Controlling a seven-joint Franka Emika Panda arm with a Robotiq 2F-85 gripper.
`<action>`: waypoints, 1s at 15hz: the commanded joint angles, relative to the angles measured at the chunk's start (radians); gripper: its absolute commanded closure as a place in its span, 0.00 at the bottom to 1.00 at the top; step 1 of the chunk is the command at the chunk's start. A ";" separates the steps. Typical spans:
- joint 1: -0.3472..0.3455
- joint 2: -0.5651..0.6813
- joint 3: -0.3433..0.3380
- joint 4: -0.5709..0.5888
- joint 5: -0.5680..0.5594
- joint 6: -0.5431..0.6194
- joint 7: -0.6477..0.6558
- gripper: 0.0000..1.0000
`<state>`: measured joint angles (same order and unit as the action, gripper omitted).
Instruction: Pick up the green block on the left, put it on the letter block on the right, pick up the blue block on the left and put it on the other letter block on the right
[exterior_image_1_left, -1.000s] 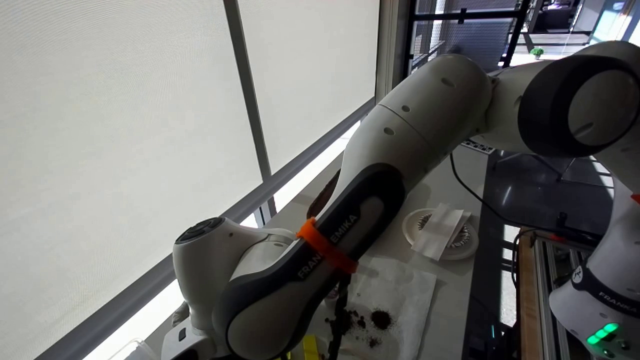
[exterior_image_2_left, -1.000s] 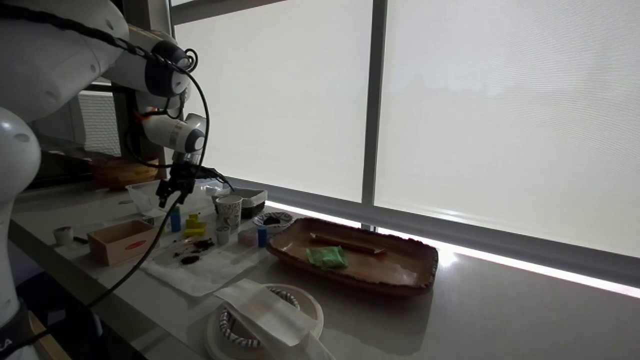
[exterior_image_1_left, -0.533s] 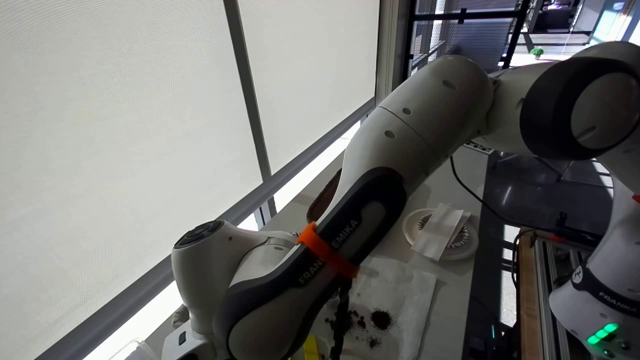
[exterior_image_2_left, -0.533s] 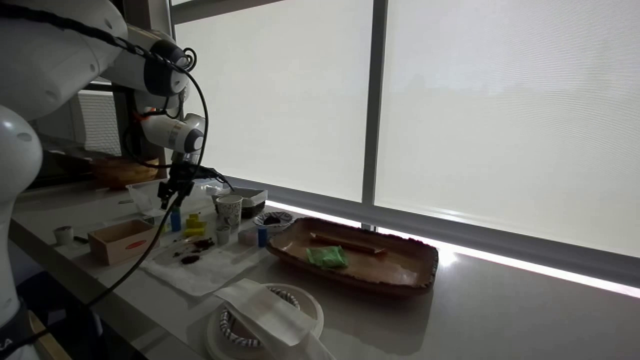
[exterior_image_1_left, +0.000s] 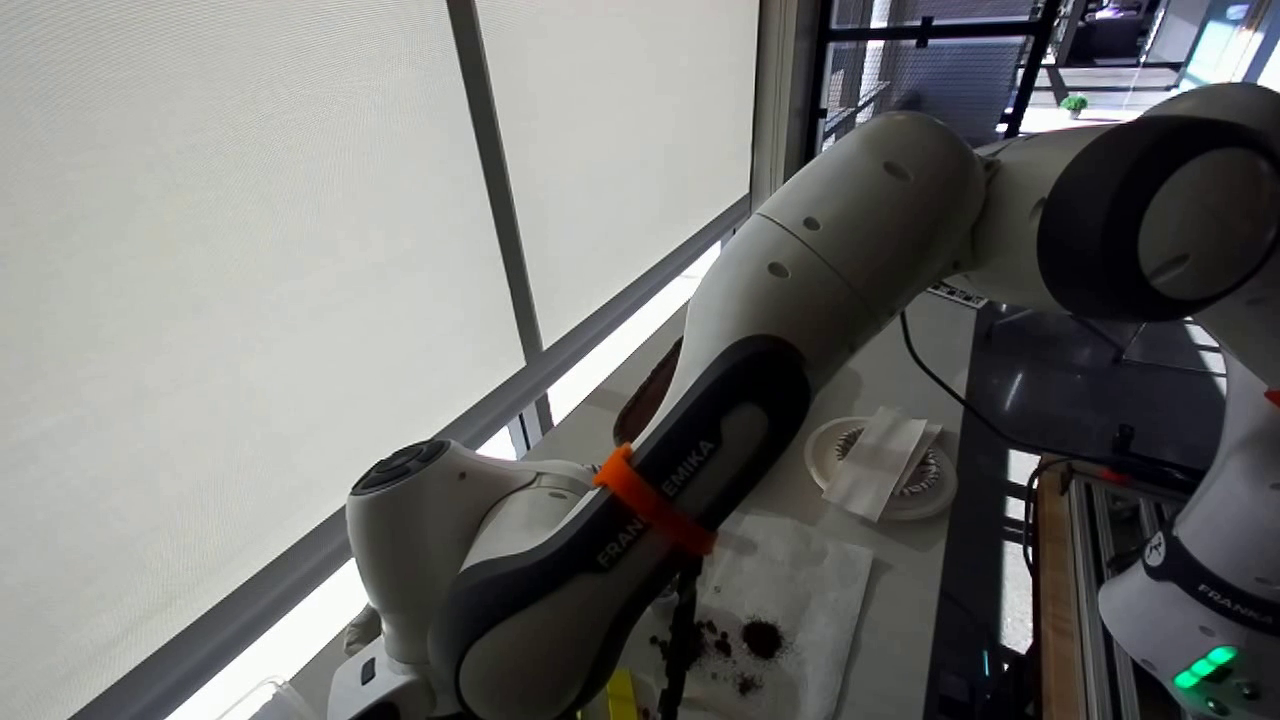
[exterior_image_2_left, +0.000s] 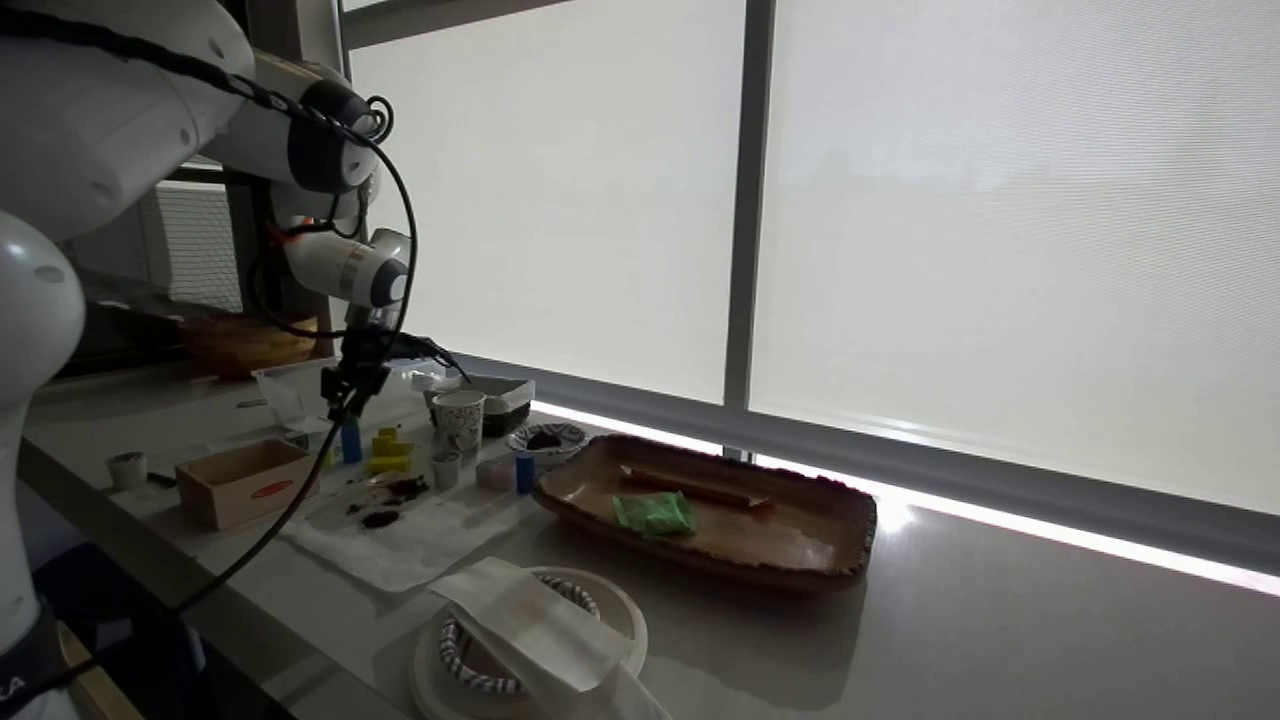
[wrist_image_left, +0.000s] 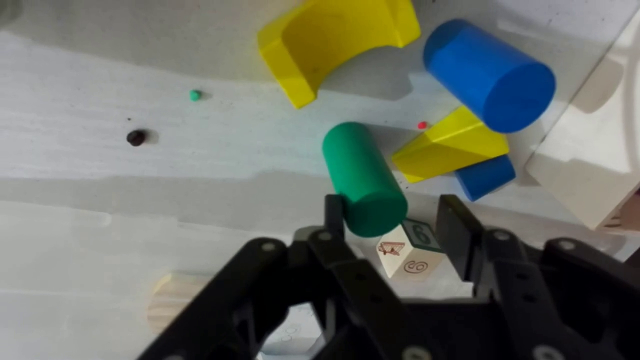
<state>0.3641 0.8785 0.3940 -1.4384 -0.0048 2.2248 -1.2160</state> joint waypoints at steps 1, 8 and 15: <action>0.015 0.017 -0.013 0.031 -0.022 -0.032 0.021 0.21; 0.017 0.025 -0.015 0.042 -0.021 -0.034 0.022 0.54; 0.016 0.042 -0.012 0.065 -0.018 -0.028 0.011 0.70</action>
<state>0.3674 0.8909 0.3889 -1.4154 -0.0048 2.2248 -1.2159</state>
